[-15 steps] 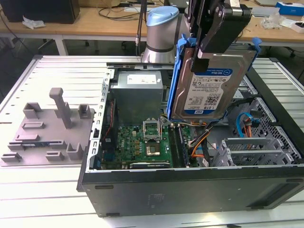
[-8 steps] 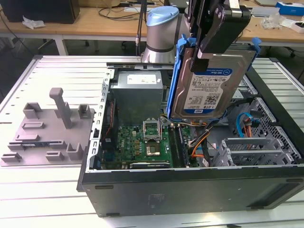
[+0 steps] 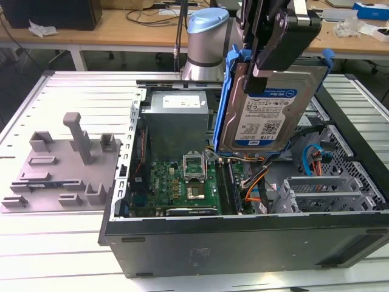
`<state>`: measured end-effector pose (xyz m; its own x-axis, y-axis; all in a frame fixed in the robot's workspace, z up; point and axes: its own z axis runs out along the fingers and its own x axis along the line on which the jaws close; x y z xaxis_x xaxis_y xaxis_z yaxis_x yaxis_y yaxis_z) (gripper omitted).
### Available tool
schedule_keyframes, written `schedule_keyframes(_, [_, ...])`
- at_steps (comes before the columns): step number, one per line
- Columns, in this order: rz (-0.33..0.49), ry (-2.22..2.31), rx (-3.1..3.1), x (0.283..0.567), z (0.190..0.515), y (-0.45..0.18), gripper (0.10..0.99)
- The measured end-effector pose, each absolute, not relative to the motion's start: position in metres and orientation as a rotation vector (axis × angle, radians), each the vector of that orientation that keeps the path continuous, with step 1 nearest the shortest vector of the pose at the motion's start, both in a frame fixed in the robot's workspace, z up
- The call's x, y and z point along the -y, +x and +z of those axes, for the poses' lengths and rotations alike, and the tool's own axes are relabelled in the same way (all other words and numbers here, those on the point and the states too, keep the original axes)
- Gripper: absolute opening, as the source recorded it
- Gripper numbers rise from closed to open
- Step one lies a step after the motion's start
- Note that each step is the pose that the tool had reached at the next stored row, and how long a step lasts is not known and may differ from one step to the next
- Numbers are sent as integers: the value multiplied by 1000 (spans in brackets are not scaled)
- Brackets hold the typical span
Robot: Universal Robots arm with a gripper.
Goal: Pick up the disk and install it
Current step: 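Insert the disk into the insertion slot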
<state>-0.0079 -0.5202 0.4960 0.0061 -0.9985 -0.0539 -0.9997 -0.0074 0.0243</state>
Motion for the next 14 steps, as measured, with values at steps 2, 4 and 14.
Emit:
schedule_keyframes(2, [86, -2213, -2198, 520, 496, -8, 369])
schedule_keyframes(4, [87, -2214, -2198, 521, 496, -7, 369])
schedule_keyframes(14, [87, -2213, -2198, 531, 496, 16, 369])
